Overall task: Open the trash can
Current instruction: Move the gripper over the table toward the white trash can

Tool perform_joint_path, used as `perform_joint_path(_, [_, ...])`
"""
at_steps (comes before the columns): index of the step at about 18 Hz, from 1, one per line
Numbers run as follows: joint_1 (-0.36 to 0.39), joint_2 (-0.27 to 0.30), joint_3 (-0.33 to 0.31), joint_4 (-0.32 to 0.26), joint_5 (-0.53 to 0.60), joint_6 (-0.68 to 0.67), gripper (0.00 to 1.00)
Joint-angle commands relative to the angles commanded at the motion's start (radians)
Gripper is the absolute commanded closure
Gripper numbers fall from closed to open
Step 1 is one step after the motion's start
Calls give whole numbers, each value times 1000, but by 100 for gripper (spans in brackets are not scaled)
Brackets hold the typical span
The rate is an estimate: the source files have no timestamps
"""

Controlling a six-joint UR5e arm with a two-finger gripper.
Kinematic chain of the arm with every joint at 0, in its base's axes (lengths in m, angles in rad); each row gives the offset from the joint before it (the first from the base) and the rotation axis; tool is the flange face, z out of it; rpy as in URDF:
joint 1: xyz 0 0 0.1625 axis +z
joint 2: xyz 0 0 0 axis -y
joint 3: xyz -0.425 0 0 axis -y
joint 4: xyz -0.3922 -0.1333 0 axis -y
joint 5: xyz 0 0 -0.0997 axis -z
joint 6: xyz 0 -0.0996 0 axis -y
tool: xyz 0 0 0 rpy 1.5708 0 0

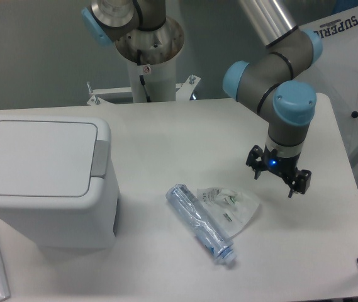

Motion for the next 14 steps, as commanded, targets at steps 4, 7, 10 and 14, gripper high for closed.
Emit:
perform_joint_path(4, [-35, -17, 29, -3, -2, -72, 0])
perform_joint_path(7, [-98, -8, 92, -34, 2, -266, 0])
perform_joint_path(10, [-127, 11, 103, -75, -69, -371, 0])
perform_joint_path(14, [-141, 99, 91, -95, -280, -527, 0])
